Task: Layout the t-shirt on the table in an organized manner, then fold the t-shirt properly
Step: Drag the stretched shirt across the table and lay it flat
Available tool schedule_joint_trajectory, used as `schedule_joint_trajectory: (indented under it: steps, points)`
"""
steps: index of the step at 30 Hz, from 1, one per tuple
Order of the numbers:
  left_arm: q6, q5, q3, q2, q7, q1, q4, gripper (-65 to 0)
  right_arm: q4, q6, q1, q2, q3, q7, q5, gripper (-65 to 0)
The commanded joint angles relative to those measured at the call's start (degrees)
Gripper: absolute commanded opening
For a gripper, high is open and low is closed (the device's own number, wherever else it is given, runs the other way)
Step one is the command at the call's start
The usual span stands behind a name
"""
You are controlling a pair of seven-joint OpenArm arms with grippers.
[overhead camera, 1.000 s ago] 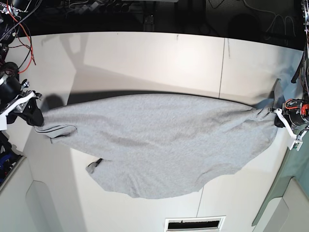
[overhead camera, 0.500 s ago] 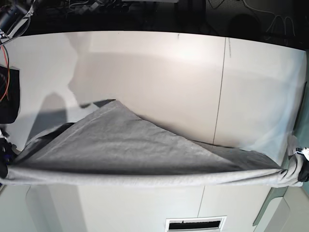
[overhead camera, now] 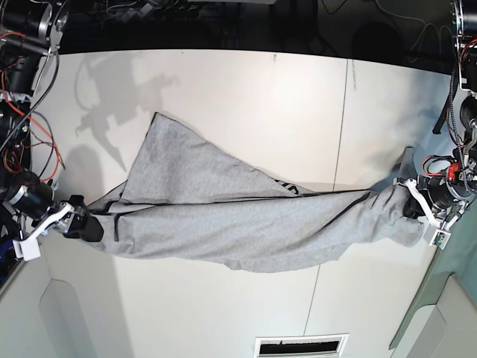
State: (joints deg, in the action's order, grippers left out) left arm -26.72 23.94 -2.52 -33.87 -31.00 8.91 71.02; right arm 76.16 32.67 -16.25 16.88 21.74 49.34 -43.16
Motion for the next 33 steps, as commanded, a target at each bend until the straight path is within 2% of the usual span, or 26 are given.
schedule_joint_trajectory:
  steps: [1,7,13,17,19,21,23,26,28,30,33]
  points:
    - [0.2,0.6,-0.5,-1.9,1.2,1.4,0.8,-65.0,2.8,0.6,0.9,-0.3,0.7,-0.9,-1.4,-31.6]
    - [0.2,0.6,-0.5,-2.5,1.2,1.6,0.8,-65.0,8.1,0.6,13.6,-5.5,1.1,-2.1,-0.8,-31.6]
    - [0.3,0.7,-0.5,-2.5,1.2,1.6,0.8,-65.0,6.9,0.1,21.3,-10.6,1.0,-14.1,11.8,-31.6]
    - [0.5,0.7,-0.5,-2.5,1.2,1.6,0.8,-65.0,4.7,0.1,20.9,-13.2,-0.2,-16.2,12.6,-31.9]
    - [0.5,0.6,-0.5,-2.5,1.2,1.6,0.8,-65.0,3.2,-0.5,19.5,-14.1,-1.9,-16.3,15.0,-35.4]
    - [0.5,0.6,-0.5,-2.5,1.2,1.6,0.8,-65.0,1.1,-3.7,17.7,-14.6,-3.9,-16.5,18.6,-40.5]
    - [0.5,0.6,-0.5,-2.5,0.9,1.5,0.8,-65.0,-1.7,-5.5,16.1,-15.2,-5.6,-17.1,19.2,-42.1]
    - [0.5,0.4,-0.5,-2.5,-0.8,1.6,0.8,-65.0,-5.1,-5.5,13.8,-16.0,-7.5,-18.2,19.3,-42.4]
    - [0.5,0.0,-0.5,-2.5,-1.1,1.6,0.8,-65.0,-5.8,-5.4,12.6,-17.0,-8.2,-18.1,20.7,-50.2]
    - [0.6,-0.3,-0.5,-2.5,-1.0,1.6,0.8,-65.0,-5.7,-5.3,11.7,-17.7,-8.4,-18.1,21.8,-63.1]
    - [0.6,-0.6,-0.5,-3.1,-1.0,1.6,0.8,-65.0,-3.8,-1.8,11.2,-17.7,-8.3,-18.0,21.7,-65.0]
